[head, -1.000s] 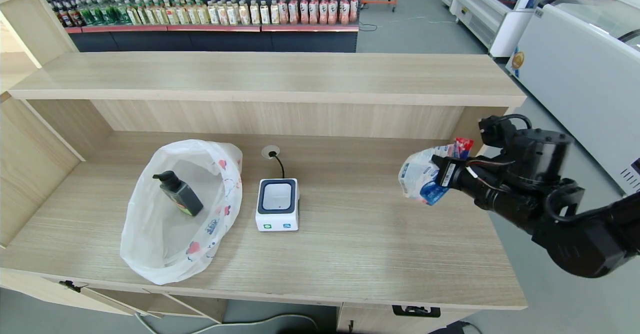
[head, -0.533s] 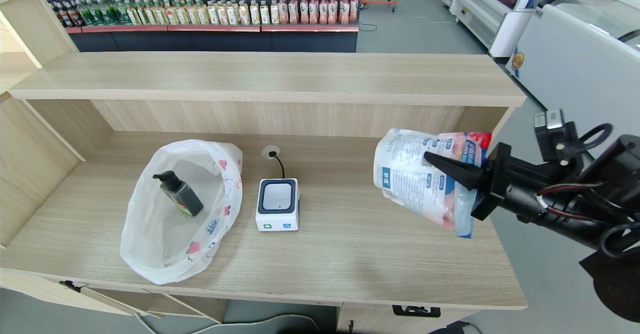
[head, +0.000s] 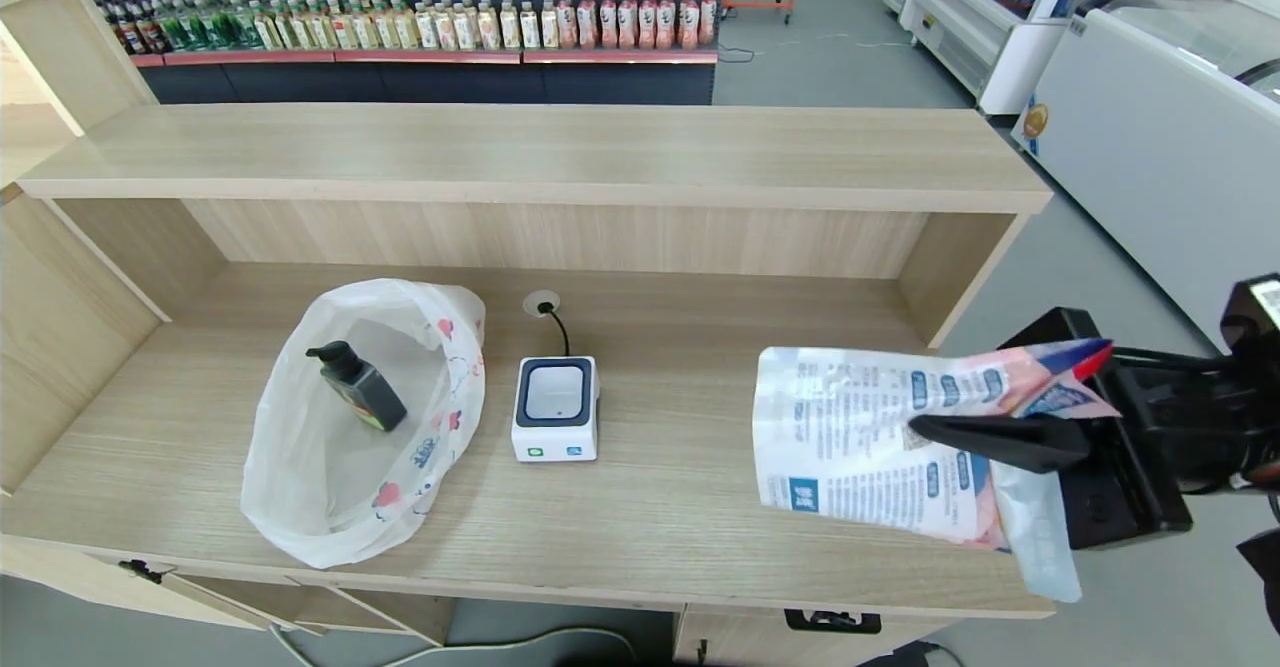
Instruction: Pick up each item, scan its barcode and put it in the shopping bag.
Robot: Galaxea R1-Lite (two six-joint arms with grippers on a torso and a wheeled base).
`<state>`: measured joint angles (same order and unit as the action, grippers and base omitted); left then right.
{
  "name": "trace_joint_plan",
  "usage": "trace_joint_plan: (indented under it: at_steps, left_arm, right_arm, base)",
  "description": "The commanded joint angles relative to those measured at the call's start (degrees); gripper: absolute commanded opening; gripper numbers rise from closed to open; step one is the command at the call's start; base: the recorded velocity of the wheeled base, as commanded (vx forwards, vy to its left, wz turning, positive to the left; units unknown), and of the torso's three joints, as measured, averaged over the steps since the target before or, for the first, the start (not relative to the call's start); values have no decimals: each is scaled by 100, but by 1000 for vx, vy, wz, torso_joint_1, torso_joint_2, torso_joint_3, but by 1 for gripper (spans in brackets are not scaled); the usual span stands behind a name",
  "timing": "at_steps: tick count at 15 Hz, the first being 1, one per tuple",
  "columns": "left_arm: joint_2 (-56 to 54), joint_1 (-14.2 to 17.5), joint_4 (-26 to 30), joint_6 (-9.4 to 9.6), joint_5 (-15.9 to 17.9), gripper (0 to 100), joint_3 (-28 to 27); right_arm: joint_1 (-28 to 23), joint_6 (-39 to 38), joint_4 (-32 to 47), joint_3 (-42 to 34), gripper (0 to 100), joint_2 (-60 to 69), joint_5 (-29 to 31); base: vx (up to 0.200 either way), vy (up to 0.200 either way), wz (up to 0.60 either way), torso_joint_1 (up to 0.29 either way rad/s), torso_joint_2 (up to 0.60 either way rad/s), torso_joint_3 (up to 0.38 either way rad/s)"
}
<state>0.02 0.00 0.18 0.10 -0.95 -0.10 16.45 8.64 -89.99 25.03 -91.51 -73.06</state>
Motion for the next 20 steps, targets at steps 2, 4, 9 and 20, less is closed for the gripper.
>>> trace_joint_plan:
  at_steps: [2,4,9,20]
  left_arm:
    - [-2,0,-1,-1,-2,100,1]
    - [-2,0,-1,-1,-2,100,1]
    - [-2,0,-1,-1,-2,100,1]
    - [-2,0,-1,-1,-2,100,1]
  right_arm:
    - [-1,111,-1,-24,0,231,-446]
    - [8,111,-1,-42,0,345,-930]
    - [-27,296,-1,-51,0,398,-1606]
    - [-476,-1523,-1,239,0,468,-1694]
  base:
    - [0,0,0,0,0,0]
    - [0,0,0,0,0,0]
    - [0,0,0,0,0,0]
    - [0,0,0,0,0,0]
